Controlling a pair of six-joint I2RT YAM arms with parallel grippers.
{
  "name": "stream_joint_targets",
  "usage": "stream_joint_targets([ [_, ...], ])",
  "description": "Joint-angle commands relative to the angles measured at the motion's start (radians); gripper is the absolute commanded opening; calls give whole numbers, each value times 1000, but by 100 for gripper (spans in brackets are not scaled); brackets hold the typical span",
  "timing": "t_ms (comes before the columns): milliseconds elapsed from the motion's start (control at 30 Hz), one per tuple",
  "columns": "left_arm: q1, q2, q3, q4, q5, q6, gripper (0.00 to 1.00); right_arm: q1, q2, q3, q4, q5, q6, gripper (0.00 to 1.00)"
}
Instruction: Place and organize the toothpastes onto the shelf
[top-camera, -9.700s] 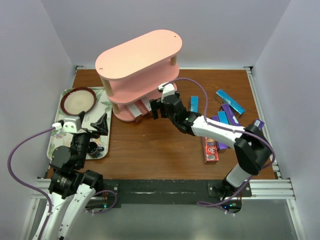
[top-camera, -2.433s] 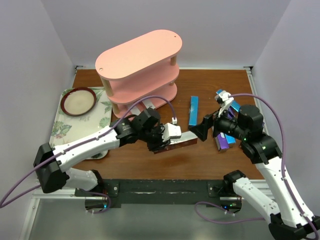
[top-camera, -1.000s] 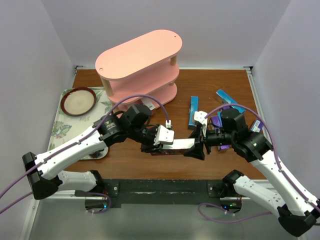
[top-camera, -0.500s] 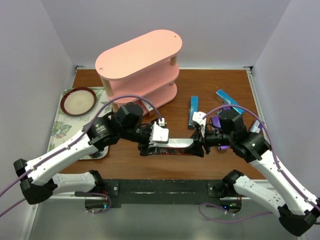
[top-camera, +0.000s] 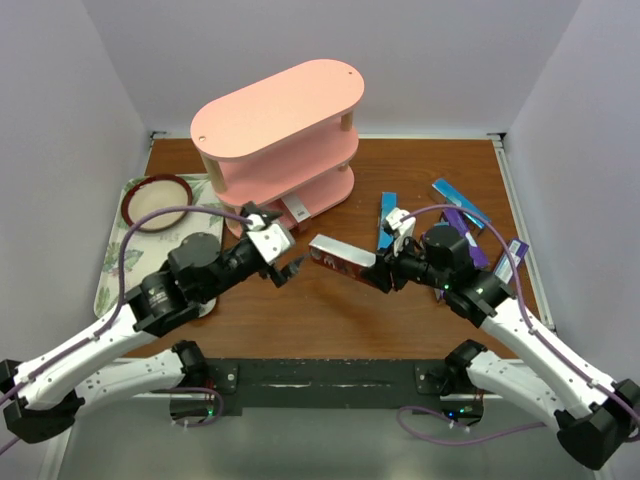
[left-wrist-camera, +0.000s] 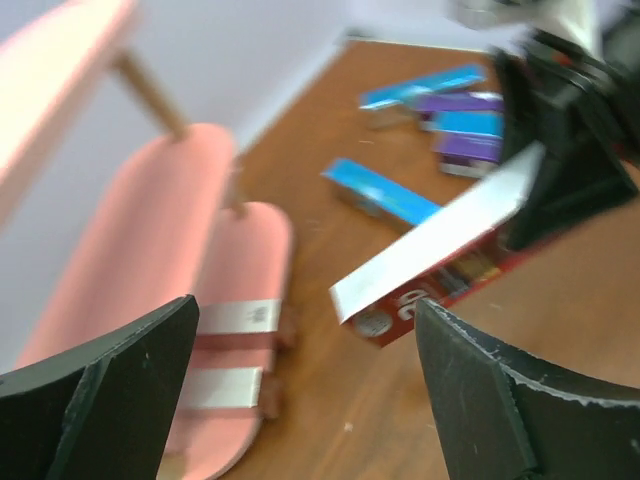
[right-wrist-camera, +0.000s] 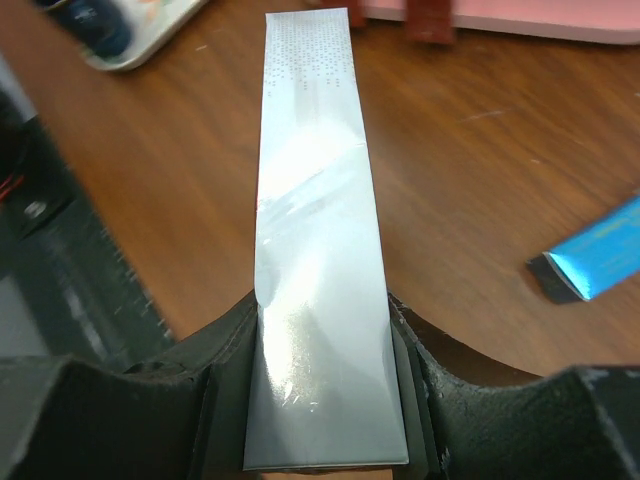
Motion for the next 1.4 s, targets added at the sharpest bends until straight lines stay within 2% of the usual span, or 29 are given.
stream_joint_targets([
  [0,1,-100,-100,339,-378,-52,97,-2,64,-69,357,231,133,11],
  [133,12,-221,-218,489,-653,-26,100,-2,180,-83,524,345,139,11],
  [233,27,-312,-286,587,-783,-6,100,-2,289,-75,656,391,126,10],
  [433,108,-439,-413,745,-888,16,100,-2,509,-13,831,429,87,9],
  [667,193,-358,-384,664,-856,-53,100,0,728,122,937,444,34,9],
  [833,289,-314,-350,571,-765,-165,100,-2,849,194,972,458,27,10],
  [1167,379,-314,-346,528,-676,-236,100,-3,1064,380,905,489,37,29],
  [1300,391,-312,-346,522,-661,-242,100,-5,1102,426,837,497,49,41],
  [1367,394,-312,-344,520,-657,-246,100,-6,1109,440,817,532,57,44],
])
